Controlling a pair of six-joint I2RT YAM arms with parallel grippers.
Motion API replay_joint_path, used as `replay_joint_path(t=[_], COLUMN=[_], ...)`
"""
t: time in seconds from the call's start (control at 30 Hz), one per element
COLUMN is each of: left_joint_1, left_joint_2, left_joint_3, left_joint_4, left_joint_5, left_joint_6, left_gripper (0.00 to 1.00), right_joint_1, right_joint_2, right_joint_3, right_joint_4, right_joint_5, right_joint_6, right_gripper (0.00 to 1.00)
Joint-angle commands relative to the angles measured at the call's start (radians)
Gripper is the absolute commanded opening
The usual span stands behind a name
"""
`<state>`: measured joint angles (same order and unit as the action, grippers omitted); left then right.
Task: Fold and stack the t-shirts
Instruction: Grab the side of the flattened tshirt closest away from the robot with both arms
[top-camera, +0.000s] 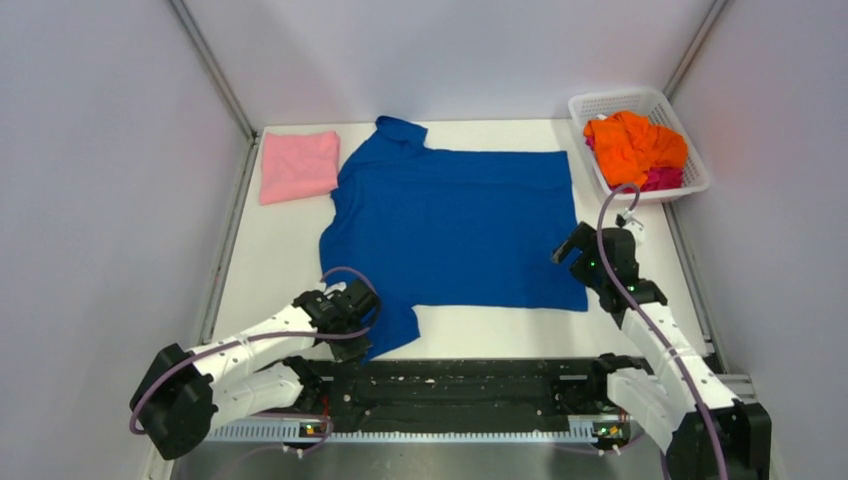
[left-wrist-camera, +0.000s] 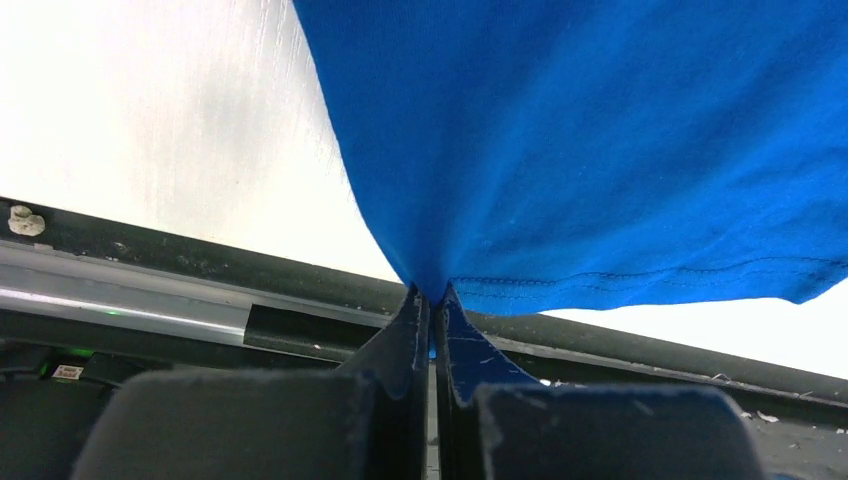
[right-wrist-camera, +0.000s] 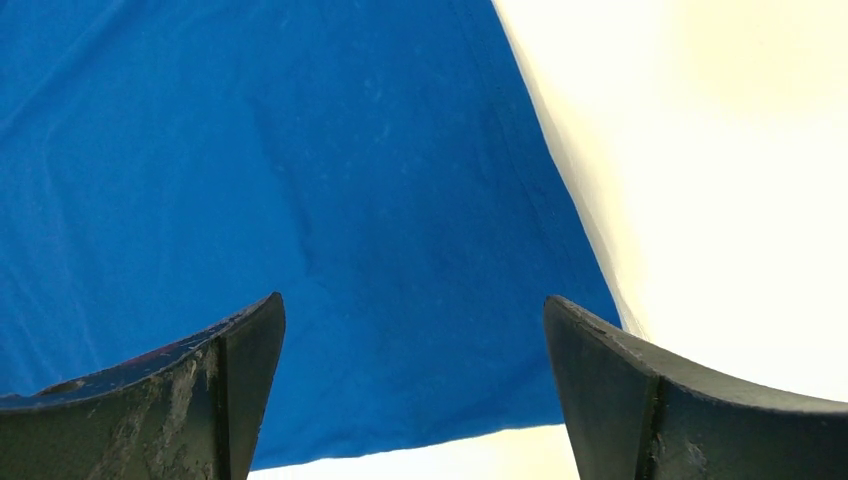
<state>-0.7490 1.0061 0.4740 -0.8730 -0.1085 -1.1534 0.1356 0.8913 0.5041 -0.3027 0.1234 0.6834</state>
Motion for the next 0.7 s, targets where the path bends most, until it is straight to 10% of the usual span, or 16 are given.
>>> replay_joint_path(t=[0.0, 0.67], left_joint_1=[0.003, 0.003], left_joint_2=[0.027, -0.033], left_joint_3=[0.017, 0.044], left_joint_4=[0.09, 0.041], left_joint_5=[-0.1, -0.031], left_joint_6=[-0.001, 0.012], left_gripper=[0.0, 0.0], right_joint_1=[0.01, 0.01], right_joint_2=[-0.084, -0.113], right_joint_3=[-0.021, -0.214], right_joint_4=[-0.102, -0.192], right_joint_5=[0.05, 0.125], right_joint_6=[0.04, 0.191], right_gripper=[0.97, 0.56])
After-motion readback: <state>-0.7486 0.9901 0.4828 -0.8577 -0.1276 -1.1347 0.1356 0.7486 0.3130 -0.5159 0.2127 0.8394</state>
